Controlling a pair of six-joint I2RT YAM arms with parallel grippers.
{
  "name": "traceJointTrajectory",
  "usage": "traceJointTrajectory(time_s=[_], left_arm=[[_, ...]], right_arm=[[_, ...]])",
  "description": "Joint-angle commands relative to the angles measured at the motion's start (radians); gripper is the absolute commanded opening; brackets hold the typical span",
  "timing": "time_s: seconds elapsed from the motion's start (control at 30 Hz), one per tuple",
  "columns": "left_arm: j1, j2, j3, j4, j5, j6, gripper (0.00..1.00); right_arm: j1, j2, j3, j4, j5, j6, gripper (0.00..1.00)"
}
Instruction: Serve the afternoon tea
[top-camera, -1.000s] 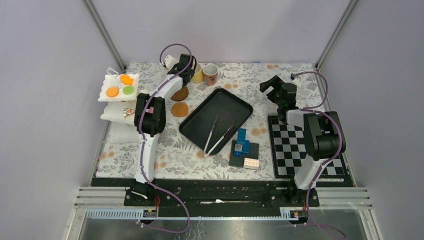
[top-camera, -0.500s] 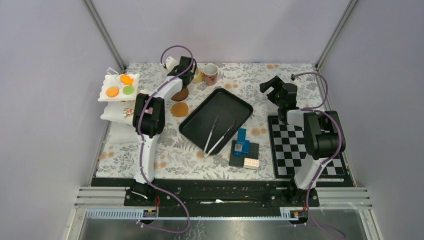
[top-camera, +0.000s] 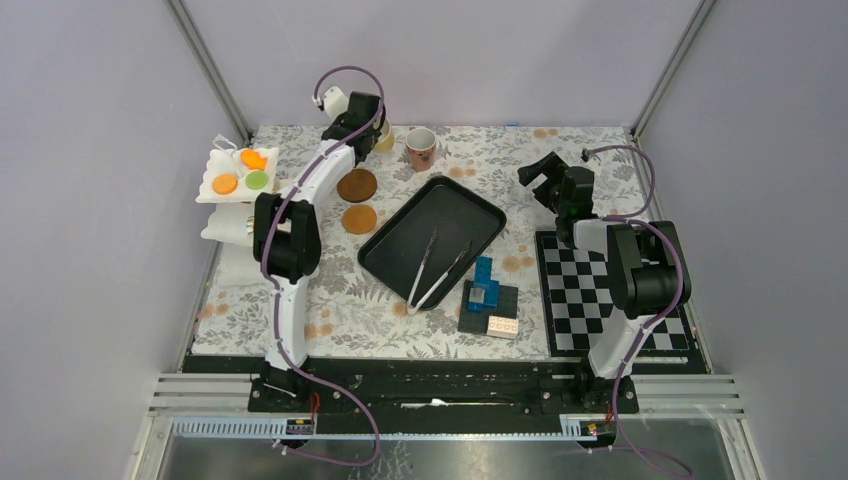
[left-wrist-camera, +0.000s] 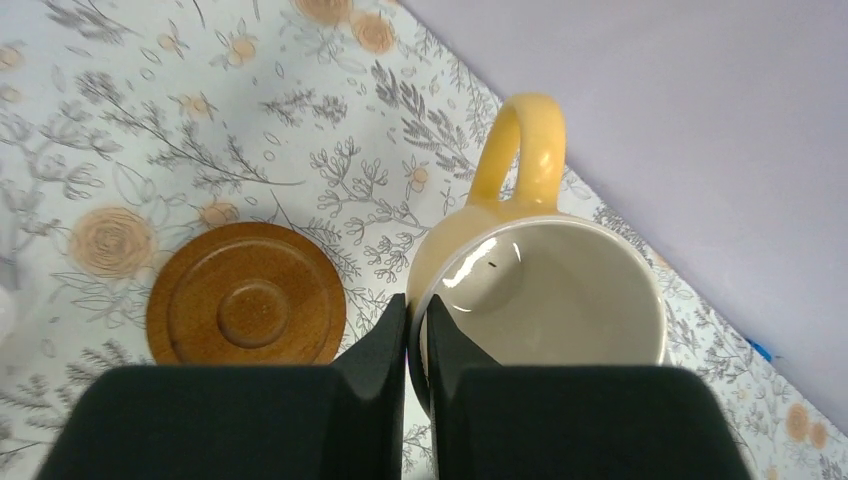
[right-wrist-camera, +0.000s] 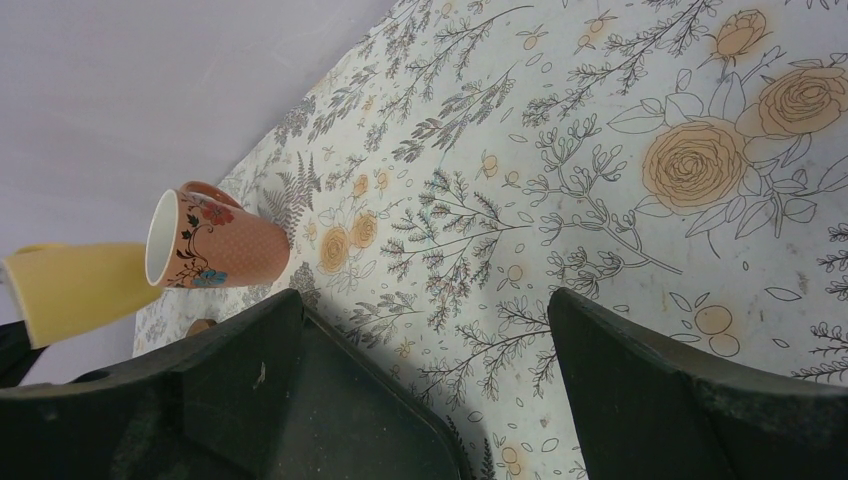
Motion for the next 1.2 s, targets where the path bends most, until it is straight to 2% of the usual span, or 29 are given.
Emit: traceJointTrajectory(time_s=[0.0, 0.2, 0.37, 0.9, 1.17], left_arm=[[0.000, -0.146, 0.115, -0.054, -0.080, 0.043, 0.00], [0.000, -0.202, 0.107, -0.216, -0.148, 0.062, 0.00], [0.000, -0.220, 0.090, -0.227, -0.164, 0.096, 0.00], [0.010, -0.097, 0.169, -0.363, -0.094, 0.139, 0.00], [0.043, -0.094, 0.125, -0.374, -0.070, 0.133, 0.00]], right_arm=[[-0.007, 0.010, 0.042, 0.009, -0.020, 0.006, 1.00], [-0.007, 0.002, 0.046, 0.009, -0.030, -0.013, 1.00], [-0.007, -0.004, 0.047, 0.009, -0.034, -0.032, 1.00], [-0.007, -0.004, 0.048, 0.010, -0.041, -0.038, 0.98], [-0.007, 0.000, 0.051, 0.010, -0.047, -0.033, 0.98]])
